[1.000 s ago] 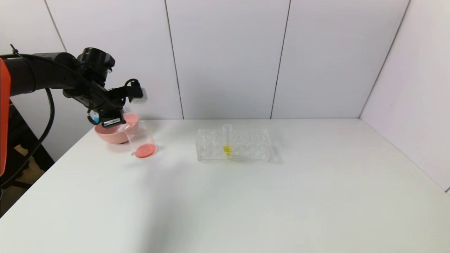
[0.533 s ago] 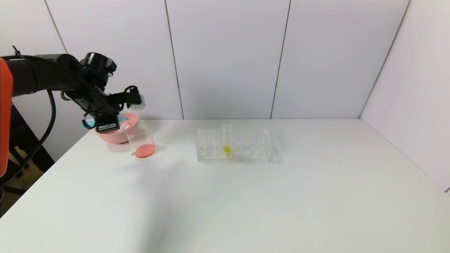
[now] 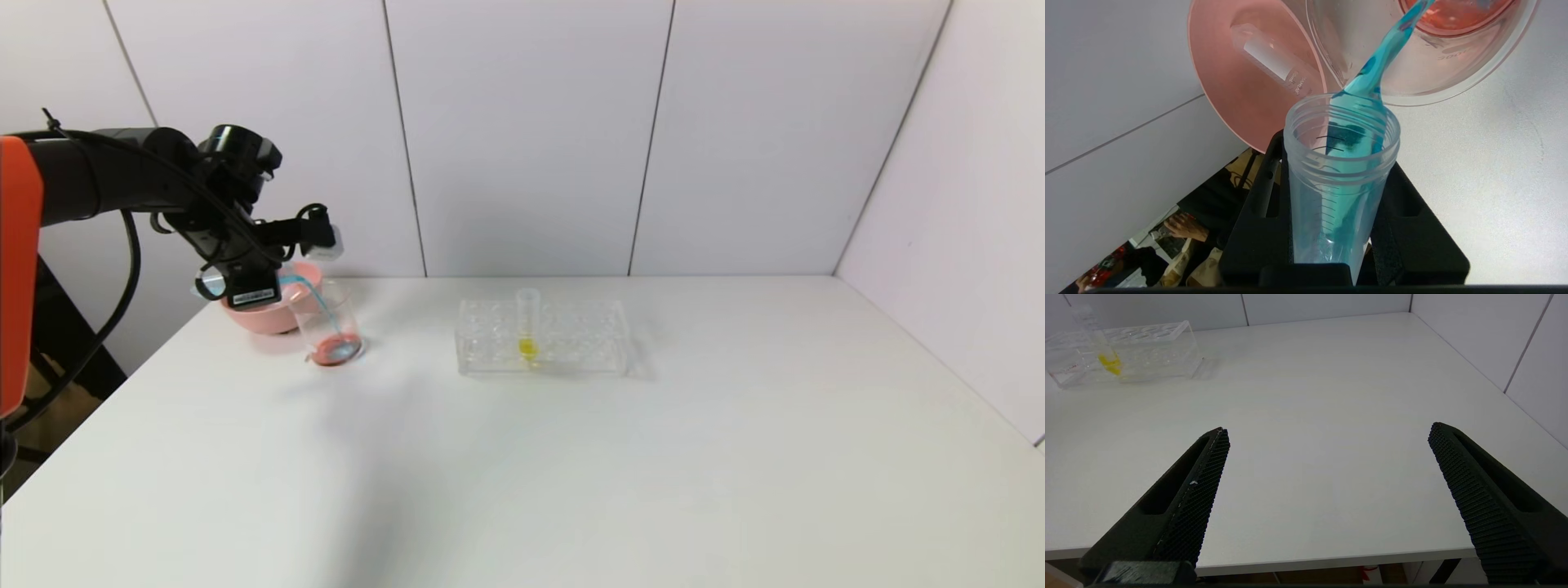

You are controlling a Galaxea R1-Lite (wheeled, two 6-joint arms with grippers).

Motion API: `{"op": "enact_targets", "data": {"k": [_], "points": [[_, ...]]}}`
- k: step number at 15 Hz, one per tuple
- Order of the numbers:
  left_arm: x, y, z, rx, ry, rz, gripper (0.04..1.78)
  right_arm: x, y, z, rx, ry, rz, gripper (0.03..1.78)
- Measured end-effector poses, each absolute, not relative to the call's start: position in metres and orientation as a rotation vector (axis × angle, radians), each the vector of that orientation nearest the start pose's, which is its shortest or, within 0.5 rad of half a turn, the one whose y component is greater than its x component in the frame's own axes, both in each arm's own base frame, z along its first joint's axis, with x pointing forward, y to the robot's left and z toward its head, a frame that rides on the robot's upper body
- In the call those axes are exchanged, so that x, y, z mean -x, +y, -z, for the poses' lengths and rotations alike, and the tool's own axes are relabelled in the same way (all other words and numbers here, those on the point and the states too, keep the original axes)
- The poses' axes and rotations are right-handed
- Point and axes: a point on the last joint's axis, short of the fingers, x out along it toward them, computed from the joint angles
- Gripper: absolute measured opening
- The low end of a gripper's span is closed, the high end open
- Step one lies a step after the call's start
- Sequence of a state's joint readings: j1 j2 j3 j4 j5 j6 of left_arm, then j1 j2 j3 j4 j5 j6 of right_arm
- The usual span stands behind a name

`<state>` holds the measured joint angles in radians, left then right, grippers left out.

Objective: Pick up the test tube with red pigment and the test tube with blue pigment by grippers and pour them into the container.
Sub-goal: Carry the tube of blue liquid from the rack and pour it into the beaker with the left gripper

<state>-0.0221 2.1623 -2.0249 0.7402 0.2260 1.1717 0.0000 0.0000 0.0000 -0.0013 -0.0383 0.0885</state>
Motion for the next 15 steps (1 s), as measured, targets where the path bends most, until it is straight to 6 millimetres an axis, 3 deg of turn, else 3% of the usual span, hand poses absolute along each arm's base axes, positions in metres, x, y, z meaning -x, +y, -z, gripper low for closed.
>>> {"op": "enact_targets", "data": {"k": [15], "points": [[-0.412, -0.027, -0.223, -1.367, 0.979, 0.231, 0.53, 0.023, -0.001, -0.076, -0.089, -0.003, 0.038, 1.77]]}}
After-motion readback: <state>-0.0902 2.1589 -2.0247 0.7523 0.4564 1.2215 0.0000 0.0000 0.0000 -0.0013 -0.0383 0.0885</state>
